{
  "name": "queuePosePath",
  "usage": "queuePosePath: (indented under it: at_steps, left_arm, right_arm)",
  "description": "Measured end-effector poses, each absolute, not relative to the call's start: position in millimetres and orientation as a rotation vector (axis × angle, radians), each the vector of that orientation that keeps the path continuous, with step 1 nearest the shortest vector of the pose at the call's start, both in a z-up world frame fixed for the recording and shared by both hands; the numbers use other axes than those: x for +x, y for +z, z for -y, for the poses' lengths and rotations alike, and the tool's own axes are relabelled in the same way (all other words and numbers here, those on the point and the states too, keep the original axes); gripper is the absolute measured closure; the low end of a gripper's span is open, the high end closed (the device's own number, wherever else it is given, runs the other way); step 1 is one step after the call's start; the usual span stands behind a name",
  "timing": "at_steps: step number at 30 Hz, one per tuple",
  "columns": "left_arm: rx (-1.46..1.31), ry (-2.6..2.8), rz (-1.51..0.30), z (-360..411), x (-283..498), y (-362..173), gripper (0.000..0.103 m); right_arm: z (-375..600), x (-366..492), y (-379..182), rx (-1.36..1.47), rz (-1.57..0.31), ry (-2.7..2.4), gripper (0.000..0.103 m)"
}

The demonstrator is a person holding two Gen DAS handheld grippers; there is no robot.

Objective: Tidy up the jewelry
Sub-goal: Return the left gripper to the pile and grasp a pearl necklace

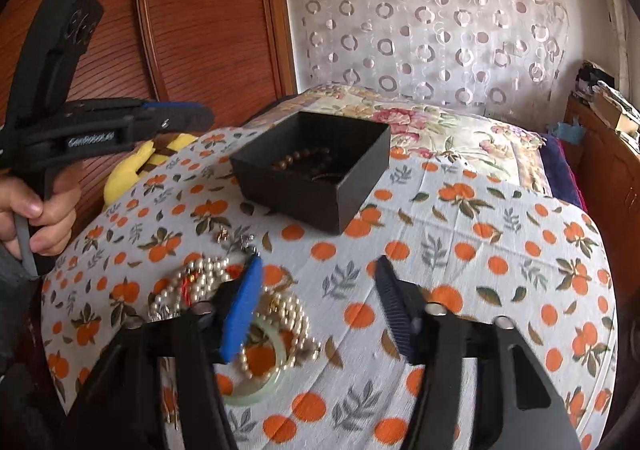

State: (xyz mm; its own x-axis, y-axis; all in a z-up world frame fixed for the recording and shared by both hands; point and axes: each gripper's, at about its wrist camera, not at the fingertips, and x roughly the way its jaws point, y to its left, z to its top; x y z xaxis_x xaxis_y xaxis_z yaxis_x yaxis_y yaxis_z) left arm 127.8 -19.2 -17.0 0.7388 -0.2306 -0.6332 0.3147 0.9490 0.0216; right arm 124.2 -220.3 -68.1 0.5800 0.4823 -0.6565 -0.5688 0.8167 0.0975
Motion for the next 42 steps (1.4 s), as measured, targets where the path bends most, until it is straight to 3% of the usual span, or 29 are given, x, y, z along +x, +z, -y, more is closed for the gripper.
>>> queuePosePath:
  at_steps: [3,8,23,26,28,42]
  left_arm:
    - [0.129,-0.315,-0.703,19,116,-31,0.085]
    - [0.123,-0.335,-0.752,17,95,-56,0.085]
    - [0.079,-0.356,-0.837,11,66,-91,0.085]
    - [0.081,-0.364,-0.847,13,64,-95,0.085]
    - [0.081,-0.368,-0.856,15,64,-97,0.085]
    - [0.142,-0.321,-0.889,23,73,-108,0.085]
  right_arm:
    - [219,124,-76,-0.141,-0.752,0.625,0.063]
    - [208,127,-88,-0.165,-0.807,0.659,0.071]
    - [188,140,-101,-0.199,-0.870,0.652,0.073]
    - [190,140,-100,-0.212,-0.862,0.624,0.087]
    - [190,141,-103,-0.232,-0.866,0.595,0.091]
    - [194,144,-105,-0.195,-0.875,0.596,0.091]
